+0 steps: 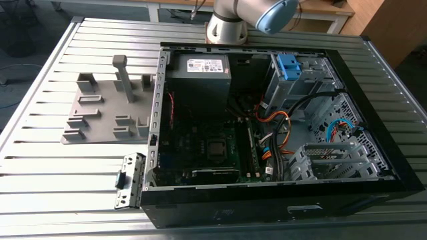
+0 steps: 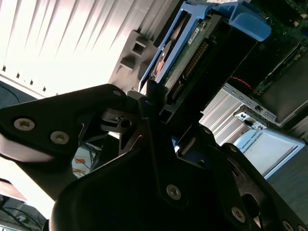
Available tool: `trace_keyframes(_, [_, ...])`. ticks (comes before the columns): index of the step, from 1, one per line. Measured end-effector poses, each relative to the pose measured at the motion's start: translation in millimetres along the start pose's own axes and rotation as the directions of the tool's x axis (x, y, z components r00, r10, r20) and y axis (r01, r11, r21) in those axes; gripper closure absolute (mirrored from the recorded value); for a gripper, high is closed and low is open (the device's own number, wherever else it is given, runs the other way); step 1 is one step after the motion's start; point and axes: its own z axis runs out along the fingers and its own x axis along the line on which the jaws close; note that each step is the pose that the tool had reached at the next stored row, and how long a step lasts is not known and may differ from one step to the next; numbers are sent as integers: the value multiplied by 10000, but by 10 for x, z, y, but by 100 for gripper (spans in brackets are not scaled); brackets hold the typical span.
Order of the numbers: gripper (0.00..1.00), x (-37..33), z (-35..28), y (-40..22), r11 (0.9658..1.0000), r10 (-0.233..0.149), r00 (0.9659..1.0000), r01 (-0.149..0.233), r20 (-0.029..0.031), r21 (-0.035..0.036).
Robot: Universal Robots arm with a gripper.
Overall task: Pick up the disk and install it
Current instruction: 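Pick up the disk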
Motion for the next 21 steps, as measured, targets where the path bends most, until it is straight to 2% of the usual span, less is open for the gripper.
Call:
trace_keyframes(11, [64,43,-9,-237,10000,-1,10000,1,0,-6])
trace_keyframes(21, [64,124,-13,-320,10000,0,10000,0,0,-5])
